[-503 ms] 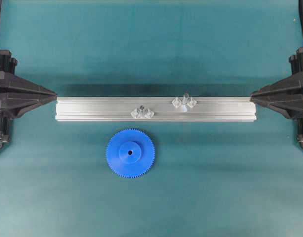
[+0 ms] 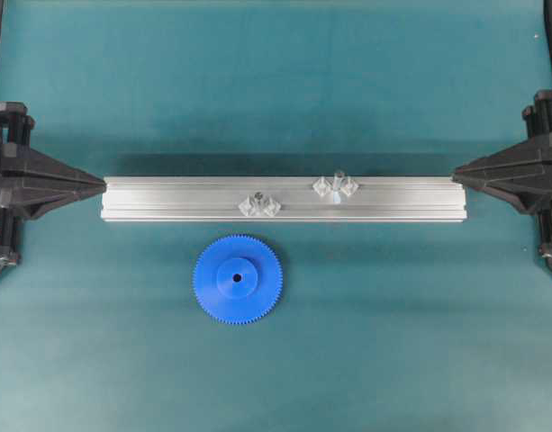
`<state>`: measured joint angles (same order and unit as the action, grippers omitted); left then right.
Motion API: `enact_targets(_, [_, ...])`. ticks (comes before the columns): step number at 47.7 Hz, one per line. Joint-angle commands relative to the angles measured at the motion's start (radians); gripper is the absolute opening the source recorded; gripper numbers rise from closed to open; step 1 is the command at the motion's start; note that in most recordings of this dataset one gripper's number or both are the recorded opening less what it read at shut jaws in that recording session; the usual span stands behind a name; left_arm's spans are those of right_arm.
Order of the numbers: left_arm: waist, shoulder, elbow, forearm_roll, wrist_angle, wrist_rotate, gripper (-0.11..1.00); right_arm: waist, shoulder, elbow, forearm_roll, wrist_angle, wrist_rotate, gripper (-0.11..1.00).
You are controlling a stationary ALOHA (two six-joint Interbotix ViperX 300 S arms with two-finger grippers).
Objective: Find the location of the shaft and insert the large gear.
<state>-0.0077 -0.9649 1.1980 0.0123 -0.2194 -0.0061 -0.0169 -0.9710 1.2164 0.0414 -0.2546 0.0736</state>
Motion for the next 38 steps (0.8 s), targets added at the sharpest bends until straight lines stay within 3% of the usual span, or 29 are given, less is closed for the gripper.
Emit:
enact_targets(1, [-0.012, 0.020, -0.023, 0.005, 0.008, -0.003, -0.01, 0.000, 0.005, -0.011, 0.002, 0.023, 0.011, -0.01])
enact_targets(17, [-0.035, 0.123, -0.071, 0.005, 0.138, -0.029, -0.01, -0.017, 0.005, -0.008, 0.002, 0.222, 0.044, -0.01])
enact_targets(32, [-0.040, 0.204, -0.117, 0.003, 0.170, -0.032, -0.01, -0.037, -0.003, 0.025, 0.002, 0.270, 0.067, -0.01])
enact_targets(38, [-0.040, 0.253, -0.149, 0.005, 0.238, -0.032, -0.01, -0.041, -0.003, 0.025, 0.002, 0.298, 0.066, -0.01])
